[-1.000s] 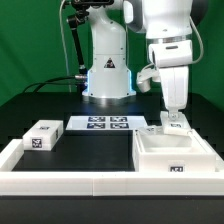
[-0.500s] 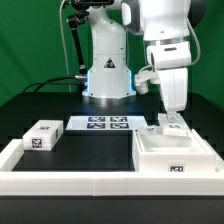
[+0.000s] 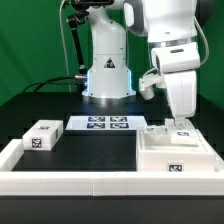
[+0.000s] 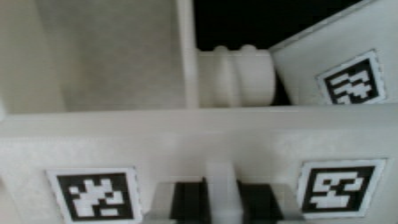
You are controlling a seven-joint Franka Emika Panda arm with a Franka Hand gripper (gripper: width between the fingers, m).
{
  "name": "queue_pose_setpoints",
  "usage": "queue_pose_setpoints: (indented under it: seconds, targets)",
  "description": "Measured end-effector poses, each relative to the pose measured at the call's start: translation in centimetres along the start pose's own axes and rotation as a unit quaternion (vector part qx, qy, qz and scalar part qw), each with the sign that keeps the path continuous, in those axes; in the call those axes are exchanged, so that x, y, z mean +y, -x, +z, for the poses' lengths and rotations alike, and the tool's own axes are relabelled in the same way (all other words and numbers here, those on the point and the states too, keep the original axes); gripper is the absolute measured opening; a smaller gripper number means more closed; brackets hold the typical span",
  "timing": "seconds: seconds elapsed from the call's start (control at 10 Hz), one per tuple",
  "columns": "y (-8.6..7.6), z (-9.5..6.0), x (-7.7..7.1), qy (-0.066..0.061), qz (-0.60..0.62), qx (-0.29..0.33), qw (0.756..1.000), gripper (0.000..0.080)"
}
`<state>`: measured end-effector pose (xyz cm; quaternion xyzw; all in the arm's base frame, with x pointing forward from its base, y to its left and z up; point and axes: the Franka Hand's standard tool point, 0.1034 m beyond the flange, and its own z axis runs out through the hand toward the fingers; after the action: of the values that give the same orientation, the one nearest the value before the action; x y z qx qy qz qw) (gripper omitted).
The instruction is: Assemble cabinet
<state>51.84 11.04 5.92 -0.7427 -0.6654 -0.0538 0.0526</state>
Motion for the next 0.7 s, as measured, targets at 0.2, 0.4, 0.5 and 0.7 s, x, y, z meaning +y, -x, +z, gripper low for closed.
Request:
queue_pose_setpoints:
  seconds: [0.2, 0.4, 0.5, 0.7]
  targets:
    - [0.08, 0.02, 1.59, -0.001, 0.006, 0.002, 1.000, 0.0068]
    - [0.11, 0.00, 1.70, -0.001, 0.007, 0.003, 1.000, 0.0068]
    - [0.12, 0.00, 1.70, 0.000, 0.007, 0.003, 1.000, 0.0068]
    - [0.12, 0.01, 1.77, -0.001, 0.007, 0.003, 1.000, 0.0068]
